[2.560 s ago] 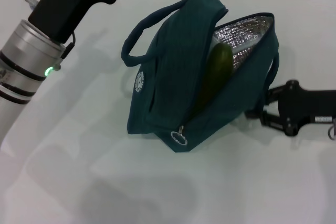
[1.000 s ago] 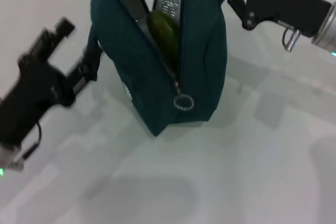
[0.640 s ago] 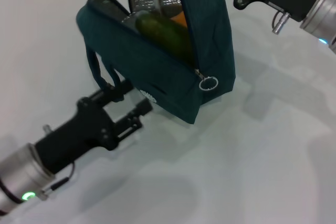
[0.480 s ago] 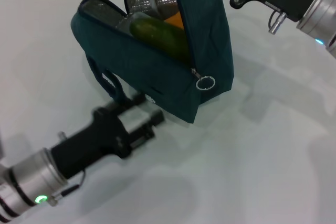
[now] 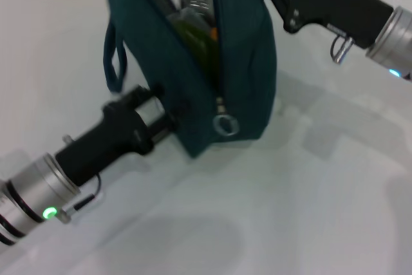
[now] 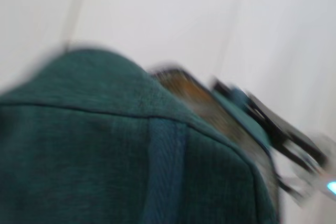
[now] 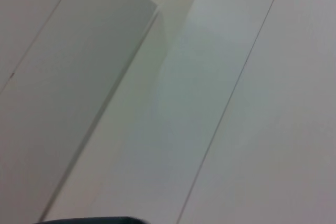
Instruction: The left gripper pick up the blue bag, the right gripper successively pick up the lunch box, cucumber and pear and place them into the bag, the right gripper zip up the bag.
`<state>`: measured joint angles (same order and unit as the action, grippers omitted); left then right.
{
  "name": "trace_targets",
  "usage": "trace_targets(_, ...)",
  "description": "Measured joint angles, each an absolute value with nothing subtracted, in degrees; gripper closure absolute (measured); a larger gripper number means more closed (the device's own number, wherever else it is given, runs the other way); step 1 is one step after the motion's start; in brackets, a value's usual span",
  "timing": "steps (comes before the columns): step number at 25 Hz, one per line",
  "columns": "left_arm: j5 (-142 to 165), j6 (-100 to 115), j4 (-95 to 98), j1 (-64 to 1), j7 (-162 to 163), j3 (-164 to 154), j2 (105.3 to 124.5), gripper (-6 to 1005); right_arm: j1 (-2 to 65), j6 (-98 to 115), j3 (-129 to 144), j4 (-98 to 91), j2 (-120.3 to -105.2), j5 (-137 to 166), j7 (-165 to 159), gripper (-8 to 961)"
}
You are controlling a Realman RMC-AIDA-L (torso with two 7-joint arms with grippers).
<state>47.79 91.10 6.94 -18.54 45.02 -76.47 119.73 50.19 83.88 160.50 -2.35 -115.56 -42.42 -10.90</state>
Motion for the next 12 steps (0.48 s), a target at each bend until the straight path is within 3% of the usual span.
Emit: trace_targets(12,43.38,88.54,7.37,-19.39,46.1,-76.85,118.04,337,48.03,82.44,160.03,-2.45,-115.81,-41.25,-12.94,887)
